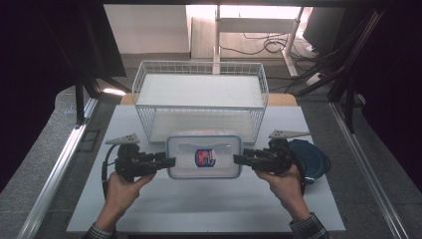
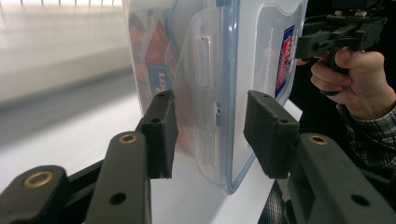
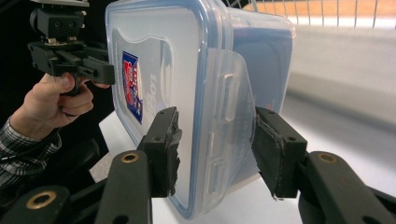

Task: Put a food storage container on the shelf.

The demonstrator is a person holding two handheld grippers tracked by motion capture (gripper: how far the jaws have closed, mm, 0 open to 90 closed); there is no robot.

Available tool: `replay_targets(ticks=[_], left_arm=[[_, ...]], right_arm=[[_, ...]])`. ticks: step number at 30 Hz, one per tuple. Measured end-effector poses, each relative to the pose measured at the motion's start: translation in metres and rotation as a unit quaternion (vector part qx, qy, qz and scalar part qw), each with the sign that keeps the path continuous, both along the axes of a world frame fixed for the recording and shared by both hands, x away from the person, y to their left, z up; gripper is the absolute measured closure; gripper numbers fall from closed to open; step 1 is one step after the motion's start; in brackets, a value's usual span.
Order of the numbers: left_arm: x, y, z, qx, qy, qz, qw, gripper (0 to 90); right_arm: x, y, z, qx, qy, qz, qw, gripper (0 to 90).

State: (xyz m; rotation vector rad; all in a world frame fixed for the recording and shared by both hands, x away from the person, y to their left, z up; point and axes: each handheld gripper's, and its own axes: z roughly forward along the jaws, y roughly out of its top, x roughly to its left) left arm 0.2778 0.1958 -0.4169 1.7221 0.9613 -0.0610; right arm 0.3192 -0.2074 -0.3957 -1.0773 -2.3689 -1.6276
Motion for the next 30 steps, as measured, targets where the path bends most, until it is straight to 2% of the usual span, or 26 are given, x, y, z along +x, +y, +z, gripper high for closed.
replay_targets(ticks=[6,15,21,24,30], left_arm=[[0.013,0.005,0.018,-0.009,-0.005,0.002,0.9999,54.7],[0.037,0.013,0.045,-0.007,-0.012,0.006,0.9999,54.8],[0.056,0.016,0.065,-0.008,-0.017,0.001,0.9998,55.1],[0.066,0.018,0.075,-0.008,-0.023,0.001,0.9997,55.1],[0.085,0.021,0.086,-0.012,-0.021,0.003,0.9997,55.1]], right_arm=[[0.016,0.005,0.023,0.003,-0.013,0.000,0.9999,52.1],[0.041,0.012,0.046,0.015,-0.017,-0.001,0.9997,52.2],[0.062,0.014,0.068,0.034,-0.026,-0.009,0.9990,52.4],[0.067,0.016,0.074,0.036,-0.028,-0.012,0.9989,52.4],[0.085,0.019,0.086,0.040,-0.026,-0.016,0.9987,52.4]])
